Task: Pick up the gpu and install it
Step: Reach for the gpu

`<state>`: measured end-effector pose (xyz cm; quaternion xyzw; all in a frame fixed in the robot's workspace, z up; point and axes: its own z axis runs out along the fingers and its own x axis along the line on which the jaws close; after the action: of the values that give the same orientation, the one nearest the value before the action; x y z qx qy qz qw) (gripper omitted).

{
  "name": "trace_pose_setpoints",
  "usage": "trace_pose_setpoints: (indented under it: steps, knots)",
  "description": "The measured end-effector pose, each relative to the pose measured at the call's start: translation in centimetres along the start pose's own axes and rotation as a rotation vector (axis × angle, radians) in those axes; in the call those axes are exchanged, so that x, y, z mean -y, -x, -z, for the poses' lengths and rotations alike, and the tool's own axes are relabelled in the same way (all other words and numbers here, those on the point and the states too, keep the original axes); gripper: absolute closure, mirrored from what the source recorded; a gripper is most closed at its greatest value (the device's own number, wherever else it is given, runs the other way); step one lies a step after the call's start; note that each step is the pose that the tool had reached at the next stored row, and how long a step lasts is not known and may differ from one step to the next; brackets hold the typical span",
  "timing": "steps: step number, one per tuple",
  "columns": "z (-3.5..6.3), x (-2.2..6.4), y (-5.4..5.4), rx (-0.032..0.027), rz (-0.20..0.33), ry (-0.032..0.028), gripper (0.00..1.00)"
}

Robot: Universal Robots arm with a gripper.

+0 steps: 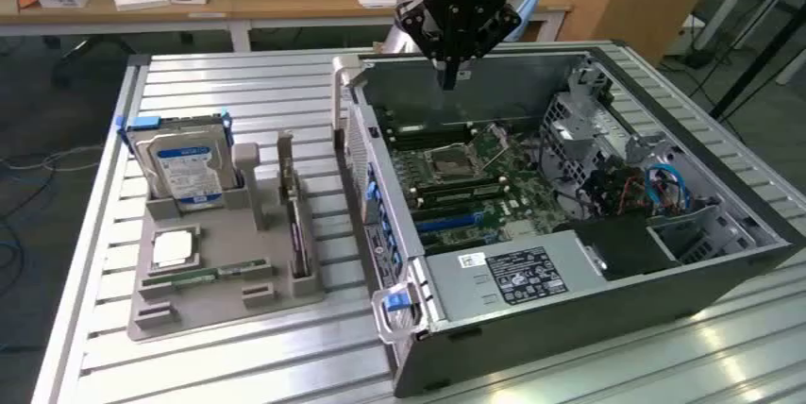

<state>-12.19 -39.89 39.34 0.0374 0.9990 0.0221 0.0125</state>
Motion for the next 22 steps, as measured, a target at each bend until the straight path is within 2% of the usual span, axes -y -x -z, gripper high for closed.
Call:
trace_pose_setpoints:
  steps: [13, 22]
  knots:
    - [0.02, 0.0, 0.0, -0.0001, 0.0, -0.0002, 0.89]
    - [0.04, 0.08, -1.1, -0.0001, 0.0, -0.0001, 0.89]
